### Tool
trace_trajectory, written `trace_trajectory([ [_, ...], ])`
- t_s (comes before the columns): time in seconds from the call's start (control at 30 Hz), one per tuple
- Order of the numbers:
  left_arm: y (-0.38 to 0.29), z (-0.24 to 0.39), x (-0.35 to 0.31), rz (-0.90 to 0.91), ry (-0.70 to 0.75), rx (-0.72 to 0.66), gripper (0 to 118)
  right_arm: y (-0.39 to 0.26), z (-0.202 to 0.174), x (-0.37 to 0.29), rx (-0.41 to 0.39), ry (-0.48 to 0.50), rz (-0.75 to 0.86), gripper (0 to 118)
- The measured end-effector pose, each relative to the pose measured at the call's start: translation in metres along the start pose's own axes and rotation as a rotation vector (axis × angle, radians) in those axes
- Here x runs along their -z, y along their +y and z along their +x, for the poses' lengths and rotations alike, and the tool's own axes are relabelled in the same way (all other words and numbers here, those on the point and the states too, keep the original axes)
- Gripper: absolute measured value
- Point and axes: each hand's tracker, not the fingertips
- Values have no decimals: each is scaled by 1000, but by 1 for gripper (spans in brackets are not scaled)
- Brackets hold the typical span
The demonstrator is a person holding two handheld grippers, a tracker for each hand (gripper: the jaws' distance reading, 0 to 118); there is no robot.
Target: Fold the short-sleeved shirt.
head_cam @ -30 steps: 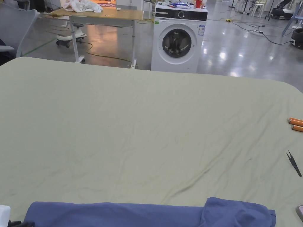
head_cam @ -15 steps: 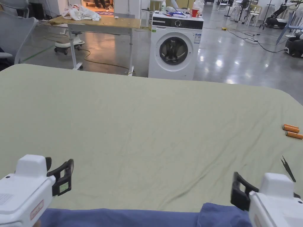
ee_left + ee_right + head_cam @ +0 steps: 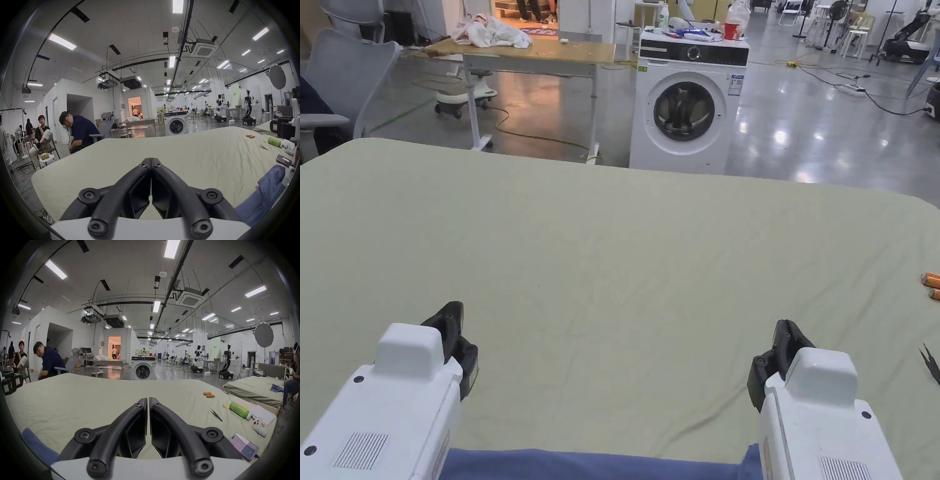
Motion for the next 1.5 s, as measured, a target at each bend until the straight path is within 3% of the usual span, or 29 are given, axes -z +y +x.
trace_trajectory([
  [0.3, -33, -89, 0, -266, -41, -80, 0, 2, -10, 6, -28, 44, -4, 2],
  [0.6, -78, -176, 27, -628, -264, -344, 0, -7, -26, 16, -35, 103, -80, 2],
  [0.67, -86, -192, 32, -693, -297, -436, 10, -9, -26, 18, -21, 114, -111, 2],
  [0.7, -92, -201, 35, -716, -311, -502, 20, -11, -26, 18, -25, 115, -117, 2],
  [0.77, -103, -215, 41, -787, -361, -617, 59, -15, -25, 18, -37, 110, -127, 2],
  [0.83, -112, -221, 43, -842, -405, -659, 83, -17, -22, 18, -43, 107, -140, 2],
  [0.9, -121, -222, 45, -859, -468, -704, 88, -19, -18, 19, -42, 101, -152, 2],
  [1.13, -140, -217, 53, -841, -596, -865, 89, -27, -6, 22, -31, 85, -207, 2],
  [1.27, -152, -199, 56, -924, -795, -936, 89, -28, -2, 21, -27, 78, -217, 2],
  [1.4, -153, -188, 55, -916, -807, -946, 87, -29, 2, 18, -27, 70, -222, 2],
  [1.47, -155, -188, 55, -932, -789, -963, 75, -29, 3, 17, -29, 71, -223, 2],
  [1.5, -155, -186, 55, -958, -760, -941, 59, -29, 3, 17, -31, 70, -223, 2],
])
